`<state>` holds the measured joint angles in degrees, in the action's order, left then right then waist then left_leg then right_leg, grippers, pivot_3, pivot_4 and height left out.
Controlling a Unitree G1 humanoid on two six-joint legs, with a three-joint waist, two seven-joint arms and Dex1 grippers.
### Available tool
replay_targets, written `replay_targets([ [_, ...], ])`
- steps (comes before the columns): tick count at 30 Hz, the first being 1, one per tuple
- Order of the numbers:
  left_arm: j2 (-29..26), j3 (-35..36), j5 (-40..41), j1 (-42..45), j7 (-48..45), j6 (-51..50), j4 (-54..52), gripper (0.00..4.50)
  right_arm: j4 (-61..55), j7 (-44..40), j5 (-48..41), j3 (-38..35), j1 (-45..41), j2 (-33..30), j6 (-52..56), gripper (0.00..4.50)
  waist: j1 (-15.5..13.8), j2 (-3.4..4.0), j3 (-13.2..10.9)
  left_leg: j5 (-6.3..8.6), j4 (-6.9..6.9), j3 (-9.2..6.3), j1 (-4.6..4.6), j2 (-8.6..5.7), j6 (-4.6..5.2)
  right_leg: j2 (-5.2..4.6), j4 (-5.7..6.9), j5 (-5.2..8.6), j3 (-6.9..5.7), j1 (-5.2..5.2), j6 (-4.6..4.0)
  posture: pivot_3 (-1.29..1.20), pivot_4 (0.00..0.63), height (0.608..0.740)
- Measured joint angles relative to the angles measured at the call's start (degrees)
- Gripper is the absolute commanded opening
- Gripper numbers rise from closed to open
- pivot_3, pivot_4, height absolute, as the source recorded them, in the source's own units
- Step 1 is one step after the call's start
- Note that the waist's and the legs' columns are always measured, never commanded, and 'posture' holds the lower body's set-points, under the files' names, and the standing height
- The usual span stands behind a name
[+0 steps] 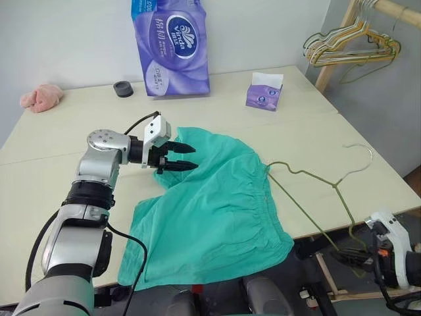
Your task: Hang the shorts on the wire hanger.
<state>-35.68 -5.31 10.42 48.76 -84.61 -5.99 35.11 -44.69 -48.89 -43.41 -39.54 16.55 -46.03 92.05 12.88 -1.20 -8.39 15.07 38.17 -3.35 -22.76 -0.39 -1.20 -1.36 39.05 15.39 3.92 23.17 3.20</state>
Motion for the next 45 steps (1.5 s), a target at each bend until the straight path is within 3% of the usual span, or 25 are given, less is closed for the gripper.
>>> replay_targets([
  [10,1.01,-1.31,2.71,-4.40,-3.26,-2.35,-9.03,2.71,-0.59,3.06,-3.37,-0.56,2.66,2.33,-0.01,0.00,0.07,-0.01,0.01,0.00,-0.02,0.17,0.03,0.04,0.00,0.05,-0.02,0.01,0.07,0.00,0.01,-0.31,0.115,0.740],
  [19,-1.18,-1.51,2.86,-5.47,-4.26,0.47,-13.43,2.71,2.02,6.35,-4.02,5.19,-0.43,2.38,-0.13,0.00,-0.14,-0.01,0.02,0.00,-0.03,0.22,0.03,0.04,0.00,0.04,-0.04,0.01,0.10,0.00,0.01,-0.29,0.109,0.740],
  [27,-5.50,-1.55,3.92,-10.87,-3.79,-3.94,-21.12,2.71,3.40,6.13,-5.40,3.04,3.18,2.24,-1.53,0.00,-0.25,-0.01,0.05,0.00,-0.04,0.22,0.04,0.05,0.00,0.05,-0.04,0.02,0.10,0.00,0.03,-0.28,0.103,0.740],
  [33,-5.58,-1.62,3.91,-11.03,-3.46,-4.00,-21.81,2.71,3.90,7.42,-6.22,2.09,2.36,3.19,-1.60,0.00,-0.37,-0.11,0.15,0.00,-0.03,0.25,0.04,0.05,0.00,0.05,-0.05,0.03,0.10,-0.01,0.07,-0.28,0.102,0.740],
  [45,-5.52,-2.26,3.53,-10.24,-3.18,-3.61,-21.73,2.71,5.10,9.29,-7.46,7.15,-0.02,3.21,-1.46,0.00,-0.43,-0.12,0.17,0.00,-0.04,0.26,0.04,0.05,0.00,0.05,-0.05,0.01,0.10,0.00,0.03,-0.26,0.095,0.740],
])
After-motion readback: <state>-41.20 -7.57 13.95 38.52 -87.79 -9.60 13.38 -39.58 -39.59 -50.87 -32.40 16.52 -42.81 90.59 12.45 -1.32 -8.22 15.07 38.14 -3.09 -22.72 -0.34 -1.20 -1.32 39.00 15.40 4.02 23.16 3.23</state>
